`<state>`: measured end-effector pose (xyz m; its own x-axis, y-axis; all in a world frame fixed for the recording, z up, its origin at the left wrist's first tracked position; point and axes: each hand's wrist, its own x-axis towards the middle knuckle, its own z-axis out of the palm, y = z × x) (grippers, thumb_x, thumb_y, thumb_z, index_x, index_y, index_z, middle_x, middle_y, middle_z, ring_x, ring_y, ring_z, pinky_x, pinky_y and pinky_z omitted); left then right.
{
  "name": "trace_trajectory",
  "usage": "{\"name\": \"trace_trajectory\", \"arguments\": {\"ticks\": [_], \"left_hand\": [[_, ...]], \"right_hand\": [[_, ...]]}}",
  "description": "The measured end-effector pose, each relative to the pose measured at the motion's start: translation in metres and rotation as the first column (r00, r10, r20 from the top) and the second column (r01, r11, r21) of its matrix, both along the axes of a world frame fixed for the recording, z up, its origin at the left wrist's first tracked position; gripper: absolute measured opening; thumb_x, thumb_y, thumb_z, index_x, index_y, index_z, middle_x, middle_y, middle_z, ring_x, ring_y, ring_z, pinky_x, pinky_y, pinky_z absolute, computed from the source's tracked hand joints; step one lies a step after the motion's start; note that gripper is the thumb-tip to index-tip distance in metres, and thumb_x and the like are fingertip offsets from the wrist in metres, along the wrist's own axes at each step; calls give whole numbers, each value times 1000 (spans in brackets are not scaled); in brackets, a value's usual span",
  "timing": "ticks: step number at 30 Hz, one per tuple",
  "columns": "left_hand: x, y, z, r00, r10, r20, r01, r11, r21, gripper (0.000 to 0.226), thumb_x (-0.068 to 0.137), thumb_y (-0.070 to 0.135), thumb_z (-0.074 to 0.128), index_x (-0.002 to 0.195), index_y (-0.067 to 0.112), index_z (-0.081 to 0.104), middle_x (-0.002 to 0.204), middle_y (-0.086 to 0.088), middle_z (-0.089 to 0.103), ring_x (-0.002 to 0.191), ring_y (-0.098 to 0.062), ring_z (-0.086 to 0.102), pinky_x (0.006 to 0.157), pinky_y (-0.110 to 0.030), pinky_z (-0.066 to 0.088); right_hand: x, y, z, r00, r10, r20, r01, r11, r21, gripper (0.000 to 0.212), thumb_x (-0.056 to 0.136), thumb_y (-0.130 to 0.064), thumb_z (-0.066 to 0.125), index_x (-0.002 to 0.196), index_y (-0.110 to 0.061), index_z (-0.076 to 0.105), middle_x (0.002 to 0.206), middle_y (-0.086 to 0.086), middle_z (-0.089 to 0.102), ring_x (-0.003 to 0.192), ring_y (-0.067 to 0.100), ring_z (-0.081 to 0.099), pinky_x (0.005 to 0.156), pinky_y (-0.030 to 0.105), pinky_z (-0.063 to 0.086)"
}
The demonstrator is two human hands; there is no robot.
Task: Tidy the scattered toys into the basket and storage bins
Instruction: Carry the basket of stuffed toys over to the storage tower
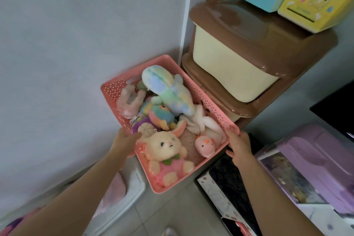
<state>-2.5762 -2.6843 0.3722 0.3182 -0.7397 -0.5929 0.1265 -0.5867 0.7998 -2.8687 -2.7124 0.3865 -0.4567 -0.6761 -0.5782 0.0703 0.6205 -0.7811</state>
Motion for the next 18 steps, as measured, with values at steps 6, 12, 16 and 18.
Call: {"name": "trace_trajectory", "arguments": {"ticks": [6,12,16,18], "left_hand": [[24,7,-25,996,93,3,-93,991,98,38,84,10,57,121,12,46,113,-17,61,85,-34,65,76,-49,56],[21,27,-31,960,10,-281,40,984,172,40,82,-13,47,114,10,51,91,-16,64,71,-31,63,51,-39,57],[21,32,-27,976,75,-202,-51,991,121,42,70,-21,57,102,6,54,88,-15,65,63,-30,65,47,-40,57],[32,37,-19,987,63,-145,-49,994,95,38,72,-18,59,102,4,54,89,-18,66,65,-32,66,50,-40,58]], "right_hand": [[10,-2,9,993,113,33,-110,991,-79,38,89,-23,58,123,-14,43,100,3,56,85,17,55,71,33,47],[23,-6,3,991,111,70,-109,994,-25,30,93,-8,45,121,-15,51,115,14,57,96,28,58,63,35,54],[21,-10,0,989,144,38,-143,989,-24,39,91,1,40,126,-10,51,117,17,56,90,29,59,56,34,56],[23,-4,-2,985,151,84,-151,989,0,39,90,3,39,126,-11,49,112,17,57,85,27,60,50,32,58]]}}
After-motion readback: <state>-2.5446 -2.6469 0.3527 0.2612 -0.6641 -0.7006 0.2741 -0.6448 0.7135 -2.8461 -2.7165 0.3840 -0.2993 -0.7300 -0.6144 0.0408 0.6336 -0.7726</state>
